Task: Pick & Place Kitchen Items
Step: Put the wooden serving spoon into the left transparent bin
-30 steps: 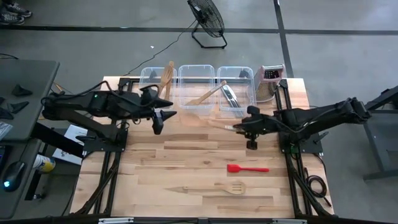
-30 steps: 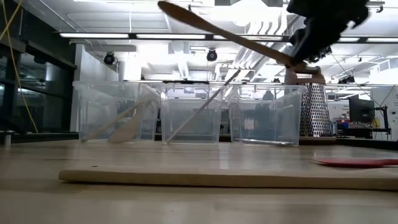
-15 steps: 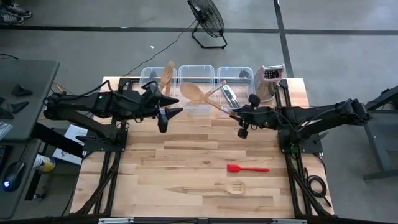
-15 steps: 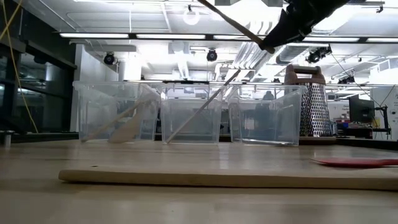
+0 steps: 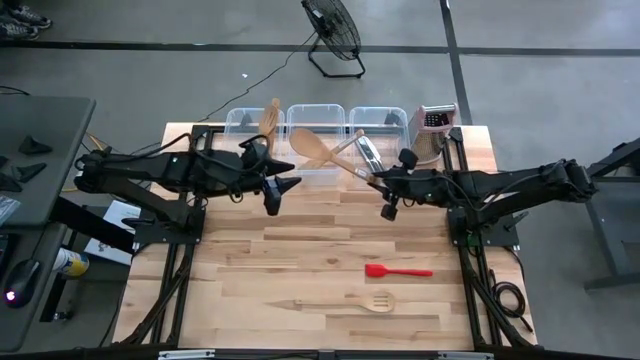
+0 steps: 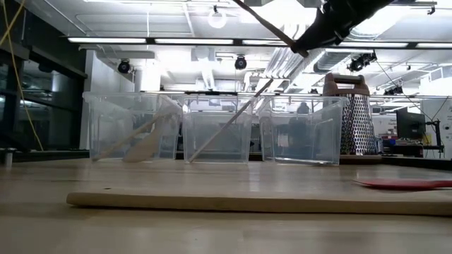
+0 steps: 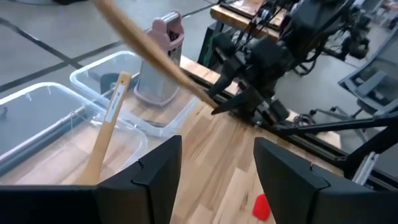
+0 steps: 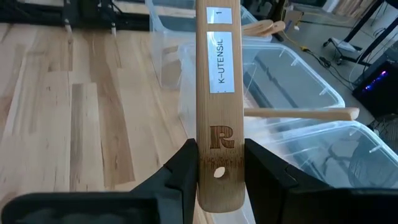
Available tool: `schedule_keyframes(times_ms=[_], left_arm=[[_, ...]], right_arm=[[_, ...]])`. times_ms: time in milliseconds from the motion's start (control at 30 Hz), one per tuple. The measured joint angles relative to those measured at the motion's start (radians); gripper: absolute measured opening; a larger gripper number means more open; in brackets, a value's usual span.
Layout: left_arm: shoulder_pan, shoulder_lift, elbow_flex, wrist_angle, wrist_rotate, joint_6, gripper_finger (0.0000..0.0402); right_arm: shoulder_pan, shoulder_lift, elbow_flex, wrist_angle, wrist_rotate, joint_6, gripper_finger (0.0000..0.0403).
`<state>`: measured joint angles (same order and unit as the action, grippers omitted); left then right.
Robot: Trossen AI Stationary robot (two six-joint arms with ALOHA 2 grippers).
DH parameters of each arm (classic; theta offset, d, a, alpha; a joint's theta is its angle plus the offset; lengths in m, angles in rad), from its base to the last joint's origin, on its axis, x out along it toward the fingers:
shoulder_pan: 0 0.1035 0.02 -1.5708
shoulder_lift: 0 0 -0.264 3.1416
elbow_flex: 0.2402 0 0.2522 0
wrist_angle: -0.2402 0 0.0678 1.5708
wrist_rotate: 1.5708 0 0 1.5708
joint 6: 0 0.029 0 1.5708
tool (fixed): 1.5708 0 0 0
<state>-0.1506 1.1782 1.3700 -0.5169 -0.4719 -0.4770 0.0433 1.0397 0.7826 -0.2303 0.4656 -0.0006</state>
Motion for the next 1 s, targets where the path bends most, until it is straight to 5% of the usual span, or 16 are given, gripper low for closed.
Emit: schedule_keyframes(times_ms=[367, 800, 1000], left_arm=[[0.000, 0.034, 0.000, 0.117, -0.021, 0.051, 0.0200], [0.001, 0.125, -0.001, 0.408, -0.014, 0.203, 0.0200], [0.001, 0.162, -0.001, 0.507, -0.016, 0.237, 0.0200]], right_arm=[[-0.005, 0.000, 0.000, 0.218, -0.095, -0.027, 0.0097], [-0.123, 0.014, 0.001, 0.462, -0.559, 0.059, 0.0097], [-0.131, 0.085, 0.002, 0.510, -0.623, 0.106, 0.0097]])
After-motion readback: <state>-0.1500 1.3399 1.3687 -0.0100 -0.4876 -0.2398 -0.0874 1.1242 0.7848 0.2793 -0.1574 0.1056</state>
